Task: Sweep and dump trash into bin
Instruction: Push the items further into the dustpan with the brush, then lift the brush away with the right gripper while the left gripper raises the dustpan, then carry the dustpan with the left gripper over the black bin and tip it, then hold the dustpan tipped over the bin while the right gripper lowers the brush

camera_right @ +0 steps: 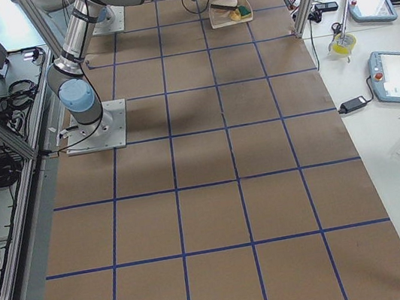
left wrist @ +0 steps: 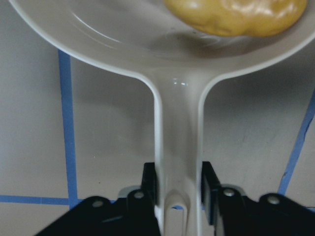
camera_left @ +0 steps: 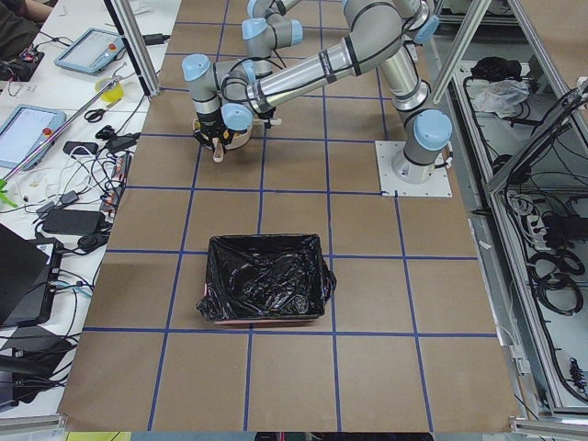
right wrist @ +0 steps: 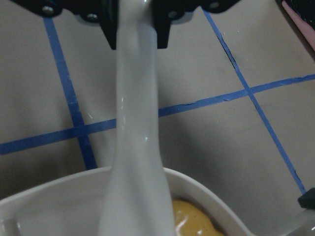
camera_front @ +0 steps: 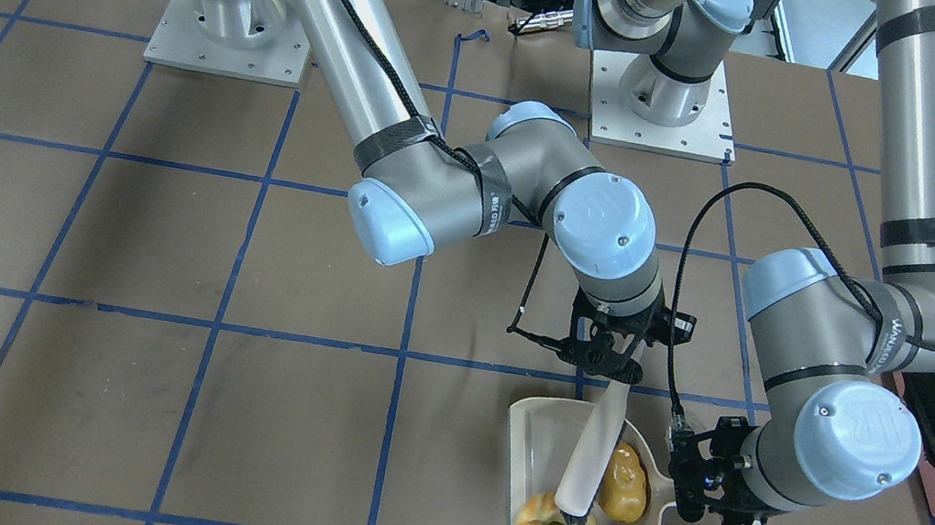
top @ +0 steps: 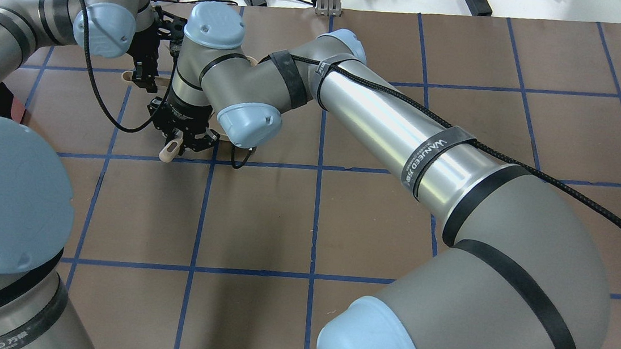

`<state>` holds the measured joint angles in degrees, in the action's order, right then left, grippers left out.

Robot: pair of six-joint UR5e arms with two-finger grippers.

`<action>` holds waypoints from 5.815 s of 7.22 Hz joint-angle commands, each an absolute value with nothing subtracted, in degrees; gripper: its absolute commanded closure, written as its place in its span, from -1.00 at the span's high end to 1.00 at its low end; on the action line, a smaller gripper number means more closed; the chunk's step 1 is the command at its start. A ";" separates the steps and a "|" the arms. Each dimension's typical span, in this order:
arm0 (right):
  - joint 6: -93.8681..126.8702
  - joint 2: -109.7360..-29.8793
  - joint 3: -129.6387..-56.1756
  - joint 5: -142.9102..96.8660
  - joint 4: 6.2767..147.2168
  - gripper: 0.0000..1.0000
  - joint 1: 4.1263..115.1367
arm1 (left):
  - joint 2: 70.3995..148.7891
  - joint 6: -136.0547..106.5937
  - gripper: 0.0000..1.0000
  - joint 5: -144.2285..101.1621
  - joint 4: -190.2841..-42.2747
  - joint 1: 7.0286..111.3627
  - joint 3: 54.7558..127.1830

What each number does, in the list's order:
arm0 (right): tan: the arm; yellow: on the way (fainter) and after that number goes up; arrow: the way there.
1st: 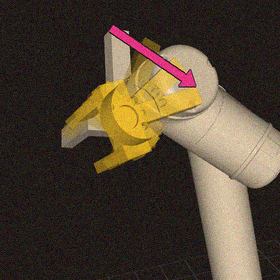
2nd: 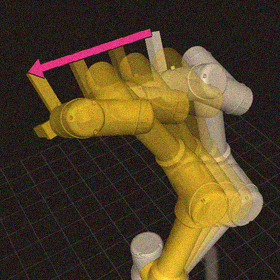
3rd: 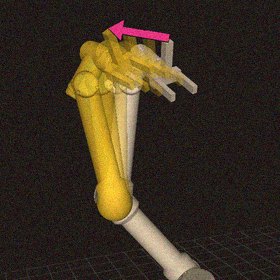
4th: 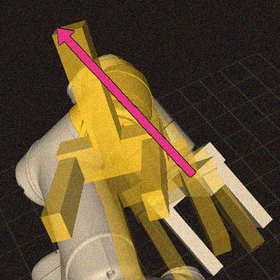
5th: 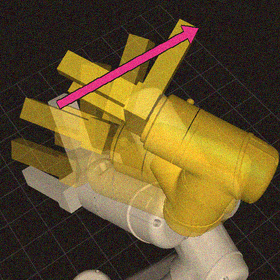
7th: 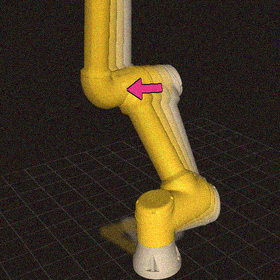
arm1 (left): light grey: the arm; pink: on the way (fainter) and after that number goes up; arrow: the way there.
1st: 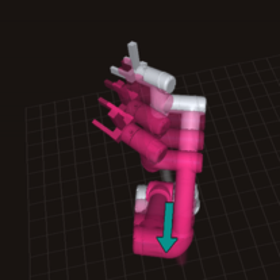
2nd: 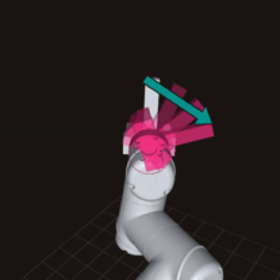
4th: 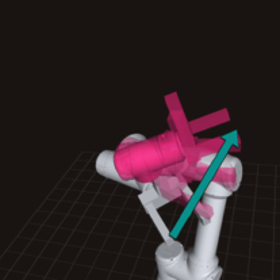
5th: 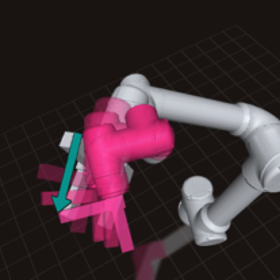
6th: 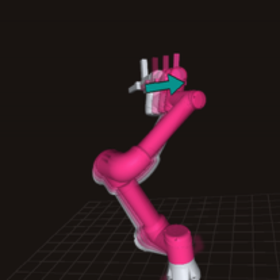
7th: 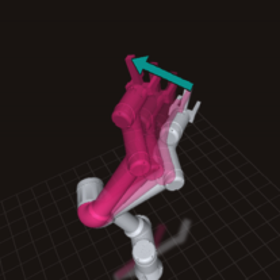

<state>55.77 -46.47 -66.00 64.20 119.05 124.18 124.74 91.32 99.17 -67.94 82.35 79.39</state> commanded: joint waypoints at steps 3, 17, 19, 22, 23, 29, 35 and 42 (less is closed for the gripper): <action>56.18 -51.39 -64.60 65.56 110.88 -1.00 124.72 | 124.54 92.20 -1.00 98.97 -67.94 82.27 79.54; 7.60 -69.61 -86.13 89.99 88.33 -1.00 85.38 | 123.49 93.16 -1.00 91.85 -68.11 80.25 78.84; 3.17 -69.61 -87.36 93.14 88.42 -1.00 81.31 | 121.74 93.95 -1.00 90.72 -68.81 77.71 78.57; -5.49 -69.61 -90.96 96.40 89.65 -1.00 75.69 | 118.84 98.77 -1.00 84.39 -73.28 68.58 78.57; -7.89 -69.61 -91.31 99.64 90.78 -1.00 75.33 | 117.52 101.49 -1.00 84.46 -75.39 65.07 78.57; -12.83 -69.08 -93.16 99.84 94.30 -1.00 72.42 | 115.48 125.04 -1.00 84.29 -86.62 43.45 71.57; -18.02 -66.10 -93.16 99.84 102.30 -1.00 71.98 | 119.43 149.30 -1.00 84.73 -84.64 32.62 63.73; -18.11 -65.83 -93.25 101.59 102.04 0.05 71.89 | 123.14 165.50 -1.00 93.95 -73.93 33.30 58.10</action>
